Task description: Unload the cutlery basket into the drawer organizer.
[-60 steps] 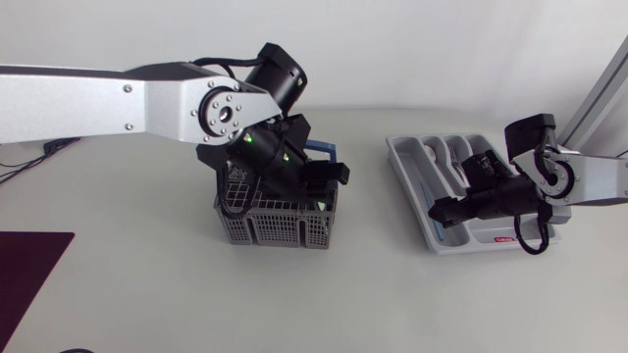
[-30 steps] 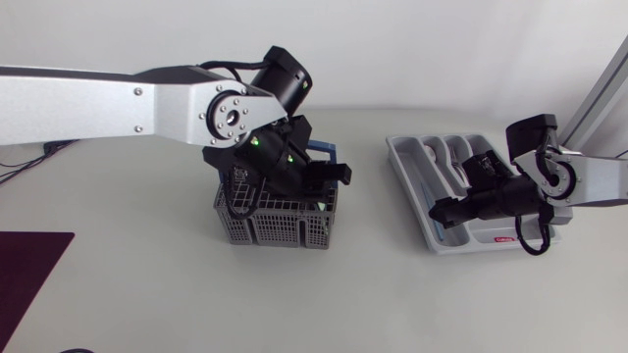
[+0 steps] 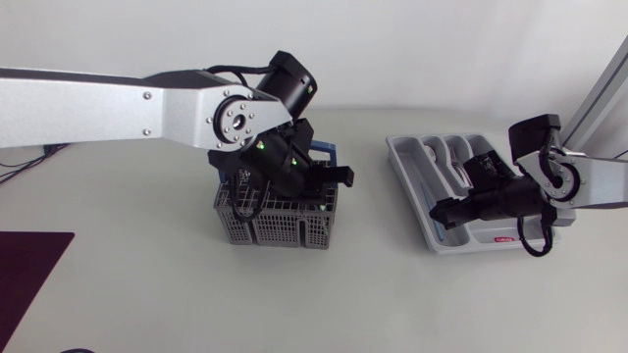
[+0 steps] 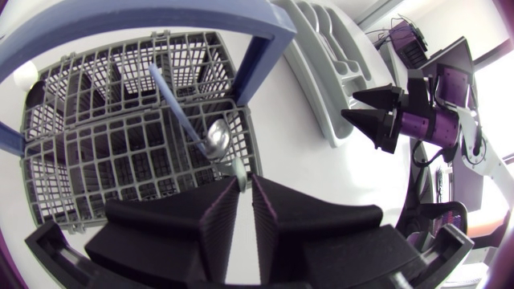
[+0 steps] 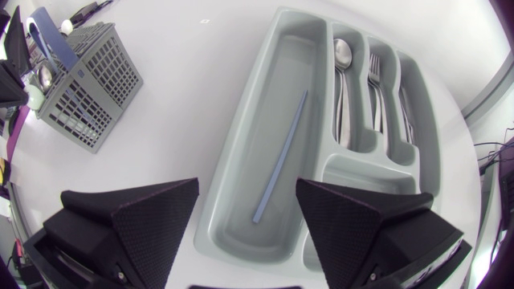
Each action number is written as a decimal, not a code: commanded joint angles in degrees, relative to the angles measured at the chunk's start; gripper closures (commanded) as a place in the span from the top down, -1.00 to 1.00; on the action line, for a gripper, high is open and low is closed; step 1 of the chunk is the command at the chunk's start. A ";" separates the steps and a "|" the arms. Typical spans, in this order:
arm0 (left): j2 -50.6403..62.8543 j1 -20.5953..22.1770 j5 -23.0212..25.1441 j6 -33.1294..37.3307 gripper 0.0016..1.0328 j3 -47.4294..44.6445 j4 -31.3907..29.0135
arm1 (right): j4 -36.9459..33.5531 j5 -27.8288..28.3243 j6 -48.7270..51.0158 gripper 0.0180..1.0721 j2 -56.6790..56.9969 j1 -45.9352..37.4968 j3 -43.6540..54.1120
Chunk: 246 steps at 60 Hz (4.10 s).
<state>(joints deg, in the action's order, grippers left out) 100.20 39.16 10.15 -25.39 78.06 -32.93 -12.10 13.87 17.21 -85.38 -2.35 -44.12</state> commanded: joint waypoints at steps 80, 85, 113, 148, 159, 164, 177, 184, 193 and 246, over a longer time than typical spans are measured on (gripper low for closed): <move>-7.83 -0.75 2.24 -0.45 -0.91 -1.69 0.23 | -0.12 6.17 5.99 0.66 9.27 1.03 5.09; -8.45 -0.75 2.59 -0.54 -0.91 -1.69 0.14 | -1.44 9.95 7.84 0.66 14.02 2.61 6.94; -11.87 -0.84 4.44 -0.54 -0.92 -0.72 -2.40 | -8.82 16.98 16.01 0.77 30.10 17.38 14.15; -16.88 -1.19 4.44 2.27 -0.92 1.57 -8.38 | -10.23 17.33 15.57 0.77 37.66 23.53 13.88; -18.29 -1.28 4.44 2.62 -0.93 3.15 -10.05 | -10.23 17.07 15.40 0.77 37.92 24.06 13.71; -18.55 -1.28 4.44 3.06 -0.93 3.59 -10.67 | -10.31 17.07 15.40 0.77 38.36 24.06 13.80; -19.34 -0.92 5.49 5.26 -0.93 3.59 -11.81 | -10.84 17.42 15.57 0.77 40.21 24.59 13.80; -18.82 -0.66 8.04 10.01 -0.93 3.68 -13.92 | -11.02 19.35 16.01 0.77 40.91 24.76 13.71; -17.32 -1.01 12.26 16.95 -0.93 4.12 -16.55 | -11.46 21.38 17.59 0.77 41.35 24.76 13.36; -9.85 5.67 21.93 43.67 -0.93 10.80 -31.85 | -11.11 31.04 27.08 0.75 24.74 27.84 5.36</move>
<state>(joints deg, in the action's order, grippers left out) 88.75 44.01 31.14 15.68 86.26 -62.81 -22.96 43.88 42.11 -58.96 24.93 -36.56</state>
